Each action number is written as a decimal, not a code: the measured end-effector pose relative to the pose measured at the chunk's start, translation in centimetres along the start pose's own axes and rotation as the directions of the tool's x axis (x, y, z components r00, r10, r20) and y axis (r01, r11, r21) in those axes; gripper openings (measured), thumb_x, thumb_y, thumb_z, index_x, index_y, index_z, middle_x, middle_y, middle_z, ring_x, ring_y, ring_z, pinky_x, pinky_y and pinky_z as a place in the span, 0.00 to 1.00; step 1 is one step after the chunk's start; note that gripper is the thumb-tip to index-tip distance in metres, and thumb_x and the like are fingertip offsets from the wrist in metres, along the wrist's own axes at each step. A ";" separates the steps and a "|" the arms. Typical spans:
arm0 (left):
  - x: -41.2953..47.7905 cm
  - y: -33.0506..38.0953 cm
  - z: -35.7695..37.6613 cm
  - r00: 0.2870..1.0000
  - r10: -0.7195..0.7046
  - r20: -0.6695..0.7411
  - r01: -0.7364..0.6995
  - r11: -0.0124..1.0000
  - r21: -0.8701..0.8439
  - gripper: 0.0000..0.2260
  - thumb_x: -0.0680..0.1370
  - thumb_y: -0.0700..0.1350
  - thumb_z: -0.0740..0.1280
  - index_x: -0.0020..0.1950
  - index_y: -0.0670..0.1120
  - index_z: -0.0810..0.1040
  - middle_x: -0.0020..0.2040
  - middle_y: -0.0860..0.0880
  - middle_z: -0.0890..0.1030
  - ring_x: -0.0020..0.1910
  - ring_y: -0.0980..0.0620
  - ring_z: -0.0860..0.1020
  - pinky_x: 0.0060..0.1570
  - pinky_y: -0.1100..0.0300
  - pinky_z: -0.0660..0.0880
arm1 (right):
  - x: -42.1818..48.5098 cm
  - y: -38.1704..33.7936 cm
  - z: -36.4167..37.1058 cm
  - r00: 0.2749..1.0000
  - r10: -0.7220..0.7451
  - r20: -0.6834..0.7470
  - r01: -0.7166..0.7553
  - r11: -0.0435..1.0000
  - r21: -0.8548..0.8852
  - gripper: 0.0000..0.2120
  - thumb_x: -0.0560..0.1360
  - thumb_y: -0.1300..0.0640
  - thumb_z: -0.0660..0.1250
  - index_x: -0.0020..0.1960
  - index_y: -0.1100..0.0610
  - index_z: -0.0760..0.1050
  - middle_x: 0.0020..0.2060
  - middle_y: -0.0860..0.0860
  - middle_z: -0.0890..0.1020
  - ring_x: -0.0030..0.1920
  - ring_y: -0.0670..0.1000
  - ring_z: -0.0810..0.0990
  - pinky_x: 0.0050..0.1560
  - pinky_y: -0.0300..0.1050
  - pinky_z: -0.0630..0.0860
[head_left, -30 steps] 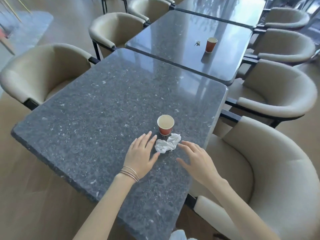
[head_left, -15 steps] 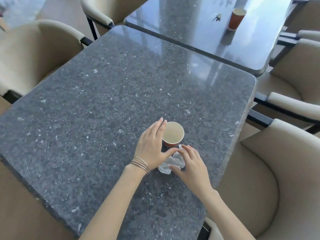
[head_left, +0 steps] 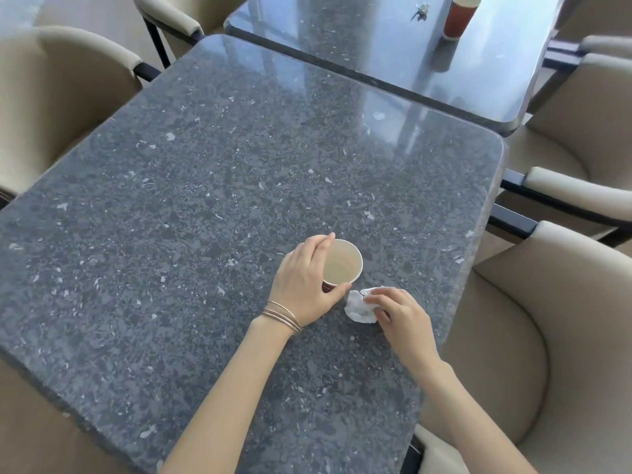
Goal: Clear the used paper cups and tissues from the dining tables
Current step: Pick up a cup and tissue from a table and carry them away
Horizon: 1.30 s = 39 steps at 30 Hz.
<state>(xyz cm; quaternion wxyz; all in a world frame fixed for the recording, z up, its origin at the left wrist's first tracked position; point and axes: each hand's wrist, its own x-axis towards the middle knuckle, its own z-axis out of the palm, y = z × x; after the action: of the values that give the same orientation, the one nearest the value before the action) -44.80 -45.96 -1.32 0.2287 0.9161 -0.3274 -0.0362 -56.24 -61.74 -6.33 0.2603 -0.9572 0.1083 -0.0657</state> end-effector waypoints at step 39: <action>-13.0 2.0 -3.5 0.994 0.049 0.101 -0.048 0.999 -0.015 0.37 0.65 0.57 0.74 0.69 0.43 0.68 0.63 0.48 0.73 0.60 0.47 0.73 0.55 0.52 0.72 | -8.8 -5.3 -3.6 0.997 -0.002 -0.078 -0.003 0.998 -0.058 0.20 0.61 0.62 0.78 0.50 0.50 0.79 0.43 0.43 0.83 0.38 0.50 0.81 0.35 0.38 0.73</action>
<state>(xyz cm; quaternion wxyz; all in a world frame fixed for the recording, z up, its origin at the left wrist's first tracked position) -55.41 -37.98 1.59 0.2184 0.9033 -0.3606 -0.0791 -64.55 -56.89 -1.13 0.2279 -0.9610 0.1205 -0.0999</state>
